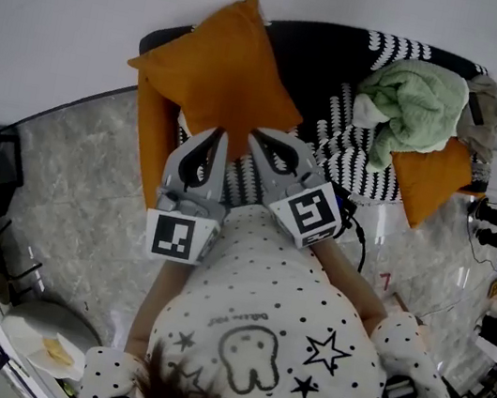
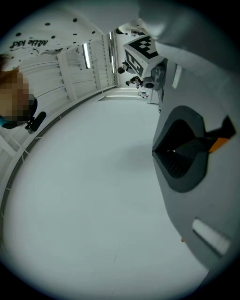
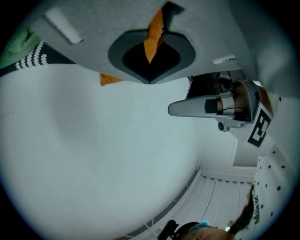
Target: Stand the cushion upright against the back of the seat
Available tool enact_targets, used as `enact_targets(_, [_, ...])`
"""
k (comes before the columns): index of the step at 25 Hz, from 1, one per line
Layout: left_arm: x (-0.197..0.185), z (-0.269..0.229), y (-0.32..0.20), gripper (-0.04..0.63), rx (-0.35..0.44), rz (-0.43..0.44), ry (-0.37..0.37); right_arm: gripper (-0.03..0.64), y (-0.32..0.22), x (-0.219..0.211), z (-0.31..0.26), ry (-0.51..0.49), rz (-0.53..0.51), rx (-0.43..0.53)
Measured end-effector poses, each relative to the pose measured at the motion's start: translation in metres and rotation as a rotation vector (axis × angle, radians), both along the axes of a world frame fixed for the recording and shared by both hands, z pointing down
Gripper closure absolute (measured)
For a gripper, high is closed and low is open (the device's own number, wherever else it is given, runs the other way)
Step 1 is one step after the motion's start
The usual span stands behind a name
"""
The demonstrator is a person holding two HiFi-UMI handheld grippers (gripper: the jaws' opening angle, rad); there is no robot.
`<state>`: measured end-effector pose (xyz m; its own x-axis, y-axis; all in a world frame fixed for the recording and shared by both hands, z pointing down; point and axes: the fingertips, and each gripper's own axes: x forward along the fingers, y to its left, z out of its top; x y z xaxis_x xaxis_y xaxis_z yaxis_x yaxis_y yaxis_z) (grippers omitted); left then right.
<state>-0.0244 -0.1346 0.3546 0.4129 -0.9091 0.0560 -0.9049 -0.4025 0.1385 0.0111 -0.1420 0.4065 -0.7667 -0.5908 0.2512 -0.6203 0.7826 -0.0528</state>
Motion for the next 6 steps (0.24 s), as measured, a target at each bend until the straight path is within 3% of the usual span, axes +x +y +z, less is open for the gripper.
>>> enact_targets(6, [0.0004, -0.0007, -0.0021, 0.606, 0.007, 0.008, 0.006, 0.62, -0.0018, -0.0014, 0.0023, 0.013, -0.005, -0.001])
